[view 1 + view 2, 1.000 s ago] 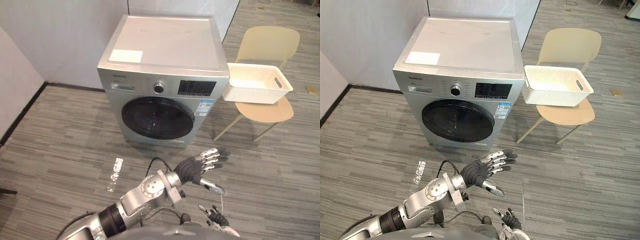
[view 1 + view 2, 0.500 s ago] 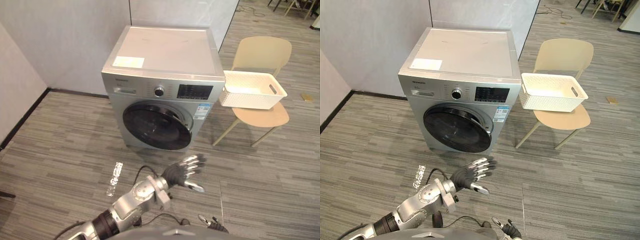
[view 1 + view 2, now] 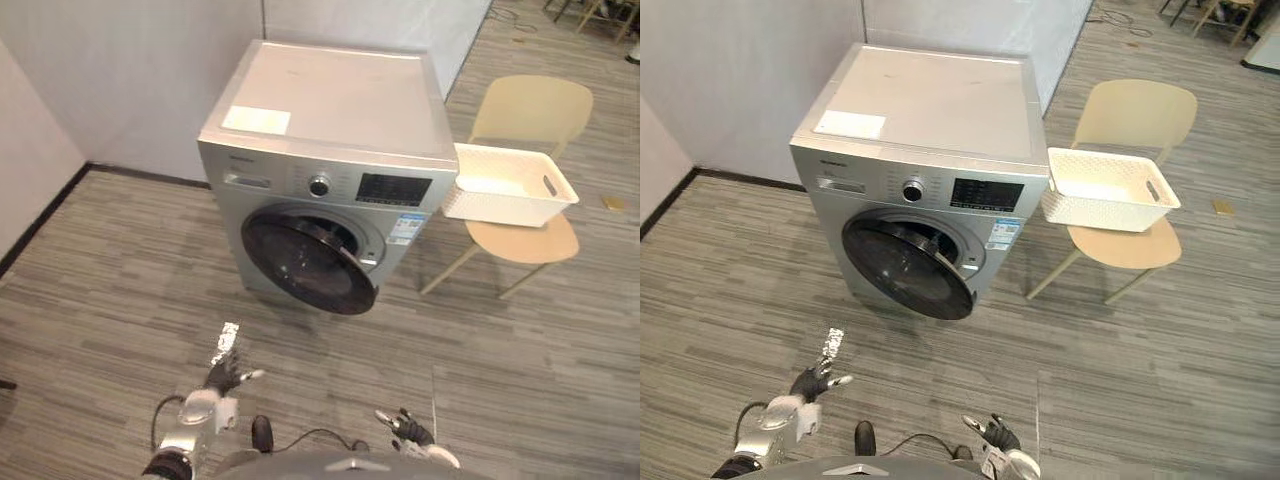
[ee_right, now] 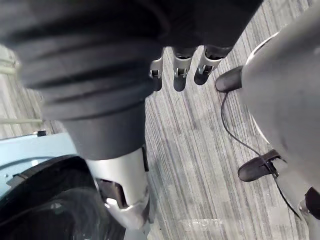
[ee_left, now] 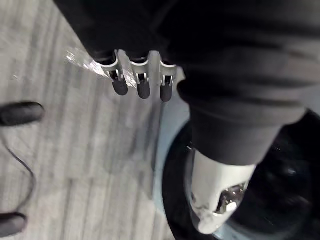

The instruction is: Pick up the laundry basket with both hands and put the clothes into the washing machine.

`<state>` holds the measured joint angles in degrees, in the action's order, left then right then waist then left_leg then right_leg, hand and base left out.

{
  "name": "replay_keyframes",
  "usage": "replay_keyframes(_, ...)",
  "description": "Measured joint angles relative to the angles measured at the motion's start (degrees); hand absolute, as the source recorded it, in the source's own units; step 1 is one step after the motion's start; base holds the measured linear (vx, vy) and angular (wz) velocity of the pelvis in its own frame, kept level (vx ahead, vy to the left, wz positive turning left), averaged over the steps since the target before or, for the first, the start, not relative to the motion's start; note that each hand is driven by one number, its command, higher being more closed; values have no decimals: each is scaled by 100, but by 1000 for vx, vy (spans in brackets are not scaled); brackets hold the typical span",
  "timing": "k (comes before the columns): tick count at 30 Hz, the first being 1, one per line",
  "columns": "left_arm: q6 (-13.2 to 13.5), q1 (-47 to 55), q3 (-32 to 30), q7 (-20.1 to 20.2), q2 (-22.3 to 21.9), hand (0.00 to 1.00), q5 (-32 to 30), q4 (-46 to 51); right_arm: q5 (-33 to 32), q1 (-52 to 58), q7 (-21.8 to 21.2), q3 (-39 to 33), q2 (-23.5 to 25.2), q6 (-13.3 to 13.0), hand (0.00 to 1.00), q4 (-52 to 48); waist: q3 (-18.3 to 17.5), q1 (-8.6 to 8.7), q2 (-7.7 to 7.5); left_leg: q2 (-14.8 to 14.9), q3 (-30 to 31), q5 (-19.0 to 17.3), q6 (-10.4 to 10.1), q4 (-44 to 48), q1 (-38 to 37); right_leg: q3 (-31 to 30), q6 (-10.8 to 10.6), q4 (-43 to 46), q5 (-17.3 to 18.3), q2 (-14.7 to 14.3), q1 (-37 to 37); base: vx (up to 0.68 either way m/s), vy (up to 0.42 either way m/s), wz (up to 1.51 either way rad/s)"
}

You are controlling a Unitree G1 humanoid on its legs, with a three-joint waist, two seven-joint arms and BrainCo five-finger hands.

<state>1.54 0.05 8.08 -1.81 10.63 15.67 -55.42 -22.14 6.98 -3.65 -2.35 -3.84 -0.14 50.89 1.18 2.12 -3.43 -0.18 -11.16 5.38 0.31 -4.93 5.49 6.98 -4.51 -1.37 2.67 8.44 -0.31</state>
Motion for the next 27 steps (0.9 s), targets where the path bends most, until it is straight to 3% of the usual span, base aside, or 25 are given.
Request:
replay_keyframes(5, -116, 305, -581, -62, -108, 0, -783, -703, 261, -376, -11, 342, -8, 10, 0, 17, 97, -126, -13, 27, -143, -100, -13, -3, -159, -41, -111, 87, -67, 2, 29, 12, 5, -16)
replay_keyframes(7, -115, 317, -810, -63, -144, 0, -1161, -659, 460, -618, -11, 361, -16, 20, 0, 107, 144, -253, -2, -62, -95, -214, -4, -2, -204, 19, -94, 333, 133, 115, 7, -10, 48, 14)
replay_keyframes(8, -93, 349, -897, -62, -173, 0, -1280, -589, 460, -803, -2, 342, -14, 22, 0, 262, 206, -269, -59, -219, 117, -293, 55, 0, -248, 151, -75, 654, 397, 270, -24, 4, 50, 43)
replay_keyframes(9, -73, 356, -930, -59, -182, 0, -1331, -582, 457, -856, 8, 317, -14, 19, 0, 319, 213, -271, -76, -323, 240, -326, 80, 0, -264, 232, -140, 834, 512, 374, -34, 24, 84, 89)
replay_keyframes(10, -38, 363, -940, -51, -181, 0, -1365, -573, 456, -983, 35, 184, -46, 4, 0, 537, 218, -309, -82, -510, 551, -386, 167, 0, -263, 481, -347, 1272, 670, 595, -23, 33, 60, 96)
replay_keyframes(11, -29, 373, -956, -51, -202, 0, -1367, -568, 454, -1053, 57, 141, -78, -4, 0, 676, 229, -349, -46, -538, 706, -403, 202, 3, -277, 571, -554, 1596, 583, 658, -70, 70, 87, 128)
replay_keyframes(12, -24, 412, -1032, -57, -277, 0, -1367, -550, 449, -1181, 70, 140, -155, 3, 0, 916, 280, -461, 120, -538, 988, -432, 269, 154, -289, 686, -485, 2426, 323, 714, -318, 107, 90, 143)
replay_keyframes(13, -25, 470, -1046, -47, -280, 0, -1365, -524, 447, -1282, 78, 140, -157, 12, 0, 1001, 420, -552, 268, -514, 1291, -499, 364, 648, -228, 679, -287, 3149, 24, 727, -416, 173, 121, 143)
replay_keyframes(14, -26, 533, -1048, -49, -282, 0, -1364, -461, 447, -1352, 81, 145, -125, 12, 0, 1038, 511, -595, 303, -506, 1436, -575, 424, 887, -238, 615, -235, 3513, -96, 753, -455, 181, 107, 141)
replay_keyframes(15, -52, 686, -1088, -56, -257, 0, -1364, -362, 448, -1458, 87, 164, -51, 16, 0, 1083, 648, -687, 337, -536, 1695, -800, 545, 1280, -194, 467, -203, 4167, -60, 765, -626, 151, 54, 125)
replay_keyframes(16, -84, 850, -1161, -58, -248, 0, -1366, -356, 446, -1506, 89, 160, 76, 11, 0, 1082, 644, -774, 330, -556, 1978, -987, 621, 1514, -145, 442, -200, 4537, 356, 673, -784, 136, 34, 119)
replay_keyframes(17, -104, 914, -1167, -53, -255, 0, -1366, -359, 443, -1519, 93, 154, 130, 9, 0, 1085, 643, -810, 328, -572, 2099, -1022, 630, 1553, -169, 455, -194, 4626, 523, 634, -859, 159, 32, 118)
replay_keyframes(19, -124, 1052, -1250, -69, -375, 0, -1363, -363, 391, -1638, 108, 107, 263, 10, 0, 1090, 638, -844, 322, -749, 2679, -1085, 541, 1587, -330, 454, -233, 4477, 943, 599, -1148, 197, 14, 124)
replay_keyframes(21, -124, 1023, -1253, -46, -416, 0, -1356, -352, 334, -1629, 125, 9, 294, 23, 0, 1112, 650, -841, 387, -802, 2970, -1131, 466, 1578, -477, 365, -262, 3876, 1001, 593, -1228, 177, -38, 112)
replay_keyframes(22, -124, 1025, -1254, -48, -458, 0, -1351, -290, 226, -1603, 167, -125, 339, 36, 0, 1121, 633, -833, 455, -807, 3199, -1251, 351, 1585, -601, 239, -260, 2926, 932, 569, -1229, 180, -68, 98)
replay_keyframes(25, -104, 985, -1386, -51, -537, 0, -1339, -66, -12, -1556, 331, -288, 394, 36, 0, 1149, 601, -810, 468, -776, 3499, -1587, 276, 1705, -743, 121, -206, 1788, 493, 492, -1278, 188, -130, 64)
replay_keyframes(27, -91, 967, -1584, -54, -605, 0, -1315, 25, -108, -1414, 388, -523, 396, 35, 0, 1137, 482, -793, 424, -747, 3650, -1917, 197, 1926, -757, 107, -157, 1543, 187, 363, -1318, 352, -273, 58)
